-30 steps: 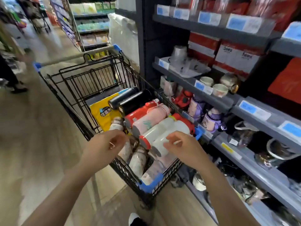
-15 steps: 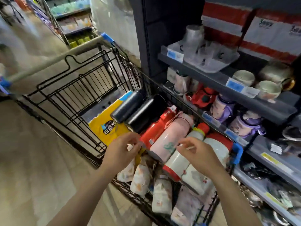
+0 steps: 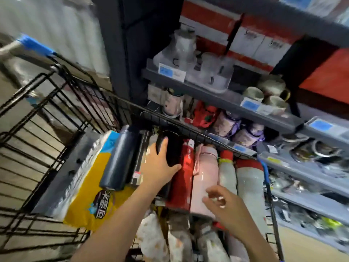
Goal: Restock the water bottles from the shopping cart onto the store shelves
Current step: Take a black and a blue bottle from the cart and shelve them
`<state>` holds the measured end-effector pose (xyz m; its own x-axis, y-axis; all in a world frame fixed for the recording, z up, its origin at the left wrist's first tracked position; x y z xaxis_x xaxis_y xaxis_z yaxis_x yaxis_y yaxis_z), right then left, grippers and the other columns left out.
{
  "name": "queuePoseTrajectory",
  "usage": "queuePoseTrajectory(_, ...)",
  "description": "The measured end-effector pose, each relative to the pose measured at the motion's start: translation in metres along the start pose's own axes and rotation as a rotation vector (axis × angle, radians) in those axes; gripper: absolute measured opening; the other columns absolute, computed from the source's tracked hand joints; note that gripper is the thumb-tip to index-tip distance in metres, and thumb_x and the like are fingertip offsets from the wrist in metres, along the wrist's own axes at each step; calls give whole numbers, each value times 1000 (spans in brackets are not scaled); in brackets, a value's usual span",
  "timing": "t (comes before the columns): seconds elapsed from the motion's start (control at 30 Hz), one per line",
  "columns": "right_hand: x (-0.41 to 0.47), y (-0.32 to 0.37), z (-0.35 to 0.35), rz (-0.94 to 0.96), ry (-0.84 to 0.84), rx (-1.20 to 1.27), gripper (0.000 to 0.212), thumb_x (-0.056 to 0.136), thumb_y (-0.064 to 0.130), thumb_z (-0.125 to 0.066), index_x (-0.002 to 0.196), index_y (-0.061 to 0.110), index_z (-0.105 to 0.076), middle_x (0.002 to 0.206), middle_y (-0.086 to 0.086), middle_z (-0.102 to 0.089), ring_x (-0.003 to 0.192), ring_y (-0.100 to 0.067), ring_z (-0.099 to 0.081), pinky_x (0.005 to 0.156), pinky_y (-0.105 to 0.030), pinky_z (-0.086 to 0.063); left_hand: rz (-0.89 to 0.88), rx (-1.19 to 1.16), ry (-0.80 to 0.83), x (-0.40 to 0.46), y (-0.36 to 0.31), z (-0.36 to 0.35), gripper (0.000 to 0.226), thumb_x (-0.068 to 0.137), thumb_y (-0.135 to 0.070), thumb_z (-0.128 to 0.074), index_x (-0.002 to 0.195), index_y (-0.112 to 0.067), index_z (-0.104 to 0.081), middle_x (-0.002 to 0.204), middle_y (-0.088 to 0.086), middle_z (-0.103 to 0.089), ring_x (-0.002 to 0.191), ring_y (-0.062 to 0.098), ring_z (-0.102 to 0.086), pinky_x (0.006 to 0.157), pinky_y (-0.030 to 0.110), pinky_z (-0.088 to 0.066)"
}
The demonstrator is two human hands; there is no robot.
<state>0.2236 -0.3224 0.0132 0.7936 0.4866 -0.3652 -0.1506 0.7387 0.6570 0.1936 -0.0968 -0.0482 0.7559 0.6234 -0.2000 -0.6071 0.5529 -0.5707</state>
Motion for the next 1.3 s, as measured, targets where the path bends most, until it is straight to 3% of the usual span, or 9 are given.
queuePoseTrajectory(0.23,-23,19,-3,-138,-132,72,14,85,33,-68,99,32,-62,98,16,-64,84,-4,-62,77,-30,-54,-24,-10,53,-6,-3,6,100,82,-53,-63,149,-36,9,157,11,-4,139,32,-23,105,41,-35)
queuePoseTrajectory(0.57,-33,37,-9,-164,-202,69,16,87,32,-66,102,32,-62,100,14,-64,83,2,-59,66,-15,-49,-26,-182,88,-4,11,16,101,75,-46,-71,148,-44,-2,155,4,-16,133,29,-35,97,42,-42)
queuePoseTrajectory(0.63,-28,45,-8,-142,-214,58,17,86,33,-67,102,32,-62,100,15,-64,84,1,-60,70,-20,-50,-49,-174,49,-11,17,31,98,77,-46,-70,147,-46,-1,156,1,-13,136,28,-31,98,45,-42)
queuePoseTrajectory(0.8,-1,80,-33,-46,-140,31,16,87,33,-65,103,31,-61,104,16,-63,85,1,-59,69,-16,-44,-141,21,-147,-24,65,100,98,74,-44,-72,148,-44,-7,154,5,-17,130,33,-33,84,43,-48)
queuePoseTrajectory(0.93,32,120,-87,27,7,-7,32,88,35,-64,119,31,-54,111,11,-58,97,-6,-59,75,-20,-46,4,135,-257,-30,136,148,99,71,-39,-78,149,-41,-17,152,11,-24,126,39,-37,85,49,-47)
queuePoseTrajectory(1.07,77,156,-153,101,55,-144,63,88,38,-62,142,28,-33,138,-3,-41,122,-24,-49,98,-35,-42,163,113,-247,-39,185,161,100,72,-37,-77,148,-42,-13,152,12,-21,129,38,-34,90,50,-45)
queuePoseTrajectory(1.2,111,176,-203,82,59,-285,72,92,40,-55,150,28,-14,153,-11,-19,130,-34,-40,98,-39,-40,222,98,-168,-44,203,145,96,75,-41,-72,148,-42,-9,153,10,-18,130,37,-33,91,49,-45)
queuePoseTrajectory(1.3,117,176,-226,19,76,-353,73,94,42,-51,151,31,-7,158,-13,-3,136,-38,-29,102,-43,-37,227,100,-143,-44,208,139,90,77,-43,-70,149,-35,-17,153,7,-20,132,34,-27,93,49,-43)
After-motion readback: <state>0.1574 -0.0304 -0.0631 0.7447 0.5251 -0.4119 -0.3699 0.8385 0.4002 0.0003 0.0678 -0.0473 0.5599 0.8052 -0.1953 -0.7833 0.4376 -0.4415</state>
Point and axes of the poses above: each hand's wrist, its own x-axis towards the middle knuckle, its own z-axis out of the back of the hand, y = z × x, the point moved 8 cm from there along x, towards the middle knuckle
